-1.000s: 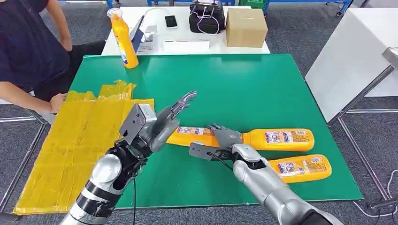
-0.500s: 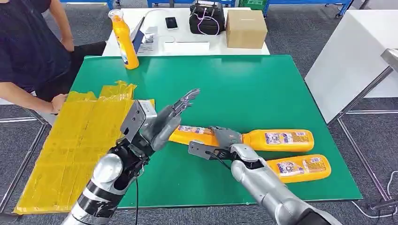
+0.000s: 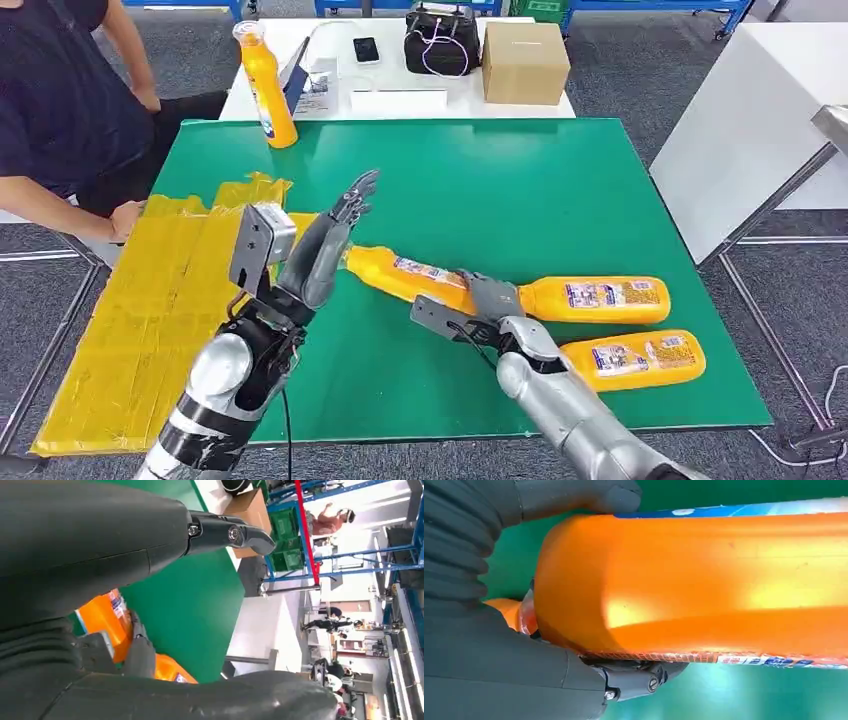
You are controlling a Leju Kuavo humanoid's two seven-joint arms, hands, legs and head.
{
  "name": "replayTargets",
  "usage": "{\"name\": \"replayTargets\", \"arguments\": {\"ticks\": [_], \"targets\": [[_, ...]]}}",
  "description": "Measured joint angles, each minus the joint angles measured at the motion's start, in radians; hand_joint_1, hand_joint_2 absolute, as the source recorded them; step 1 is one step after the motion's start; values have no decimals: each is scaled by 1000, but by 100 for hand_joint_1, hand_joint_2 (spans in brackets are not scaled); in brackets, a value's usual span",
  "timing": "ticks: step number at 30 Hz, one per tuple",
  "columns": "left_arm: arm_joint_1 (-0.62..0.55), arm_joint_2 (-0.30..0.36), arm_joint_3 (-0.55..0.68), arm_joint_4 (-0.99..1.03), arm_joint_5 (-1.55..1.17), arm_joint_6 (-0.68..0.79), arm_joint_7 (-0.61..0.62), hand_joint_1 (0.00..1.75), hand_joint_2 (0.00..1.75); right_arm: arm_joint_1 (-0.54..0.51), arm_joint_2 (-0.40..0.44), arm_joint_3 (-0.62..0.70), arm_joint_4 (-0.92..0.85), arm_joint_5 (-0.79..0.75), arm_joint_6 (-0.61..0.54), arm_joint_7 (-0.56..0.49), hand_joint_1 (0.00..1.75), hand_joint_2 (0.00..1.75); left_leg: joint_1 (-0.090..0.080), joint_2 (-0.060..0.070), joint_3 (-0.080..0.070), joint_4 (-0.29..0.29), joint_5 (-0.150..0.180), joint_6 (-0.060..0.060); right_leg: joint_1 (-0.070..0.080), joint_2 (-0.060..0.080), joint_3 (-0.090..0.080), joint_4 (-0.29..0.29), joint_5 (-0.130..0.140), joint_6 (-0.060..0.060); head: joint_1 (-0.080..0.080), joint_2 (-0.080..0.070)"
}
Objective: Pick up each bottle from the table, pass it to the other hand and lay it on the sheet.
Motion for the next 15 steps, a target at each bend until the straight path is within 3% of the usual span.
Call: {"name": "replayTargets", "arguments": {"ticks": [3,10,11,15], "targets": [[8,-5,16,-5,6,51,-36,0,0,17,-2,-21,-19,-31,-40,0,175,175,0,0,0,0,0,0,0,0,0,0,0,0,0,0],[57,-26,129,-79,6,327,-146,0,0,128,-19,-149,-214,-179,-107,33,175,175,0,-1,-5,0,0,0,0,0,-4,0,0,0,0,0],[63,-28,141,-86,3,350,-160,0,175,142,-19,-162,-237,-194,-114,36,175,175,0,-1,-7,0,0,0,0,0,-5,1,0,0,0,0],[77,-39,171,-103,24,392,-181,0,175,190,-19,-212,-326,-263,-149,24,175,175,0,-2,-10,0,0,0,0,0,-8,1,0,0,0,0]]}}
